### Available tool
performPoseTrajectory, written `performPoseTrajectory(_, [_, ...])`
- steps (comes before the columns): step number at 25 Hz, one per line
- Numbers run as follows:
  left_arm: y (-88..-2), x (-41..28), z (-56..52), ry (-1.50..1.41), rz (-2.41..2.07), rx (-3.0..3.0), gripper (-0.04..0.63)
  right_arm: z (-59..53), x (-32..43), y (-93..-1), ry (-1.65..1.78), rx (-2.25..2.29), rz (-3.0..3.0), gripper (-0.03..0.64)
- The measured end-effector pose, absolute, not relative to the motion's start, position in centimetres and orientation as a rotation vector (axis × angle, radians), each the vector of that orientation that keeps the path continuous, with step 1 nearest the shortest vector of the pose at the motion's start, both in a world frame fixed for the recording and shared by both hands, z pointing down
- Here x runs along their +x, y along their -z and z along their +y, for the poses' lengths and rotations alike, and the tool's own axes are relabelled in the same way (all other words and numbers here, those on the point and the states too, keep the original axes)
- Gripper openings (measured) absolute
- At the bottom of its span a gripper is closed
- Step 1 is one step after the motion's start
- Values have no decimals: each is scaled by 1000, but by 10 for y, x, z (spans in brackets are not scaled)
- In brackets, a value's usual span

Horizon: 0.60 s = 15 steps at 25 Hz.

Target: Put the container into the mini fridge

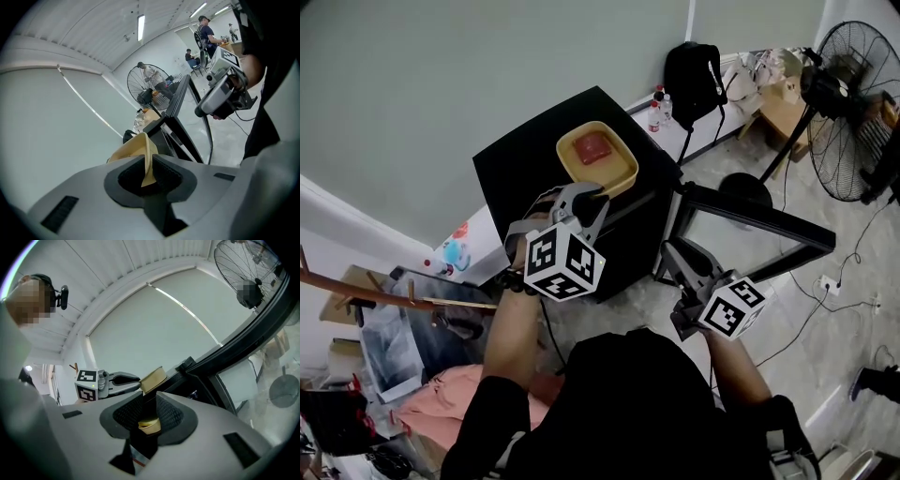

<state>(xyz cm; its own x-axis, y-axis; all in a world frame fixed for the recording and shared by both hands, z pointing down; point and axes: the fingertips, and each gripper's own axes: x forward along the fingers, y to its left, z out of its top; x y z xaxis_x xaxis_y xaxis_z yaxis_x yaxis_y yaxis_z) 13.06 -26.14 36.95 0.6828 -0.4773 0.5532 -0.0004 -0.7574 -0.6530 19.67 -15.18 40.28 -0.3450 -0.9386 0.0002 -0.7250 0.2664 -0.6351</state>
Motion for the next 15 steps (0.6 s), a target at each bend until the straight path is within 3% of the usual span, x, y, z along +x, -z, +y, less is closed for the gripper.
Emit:
performPoseTrajectory(11, [-362, 94, -222, 952, 303, -2363, 51, -168, 165, -408, 977, -1422, 2070, 107])
performPoseTrajectory(15, [-361, 82, -210, 934, 304, -2384, 51, -181, 150, -401, 1133, -1162, 1916, 257])
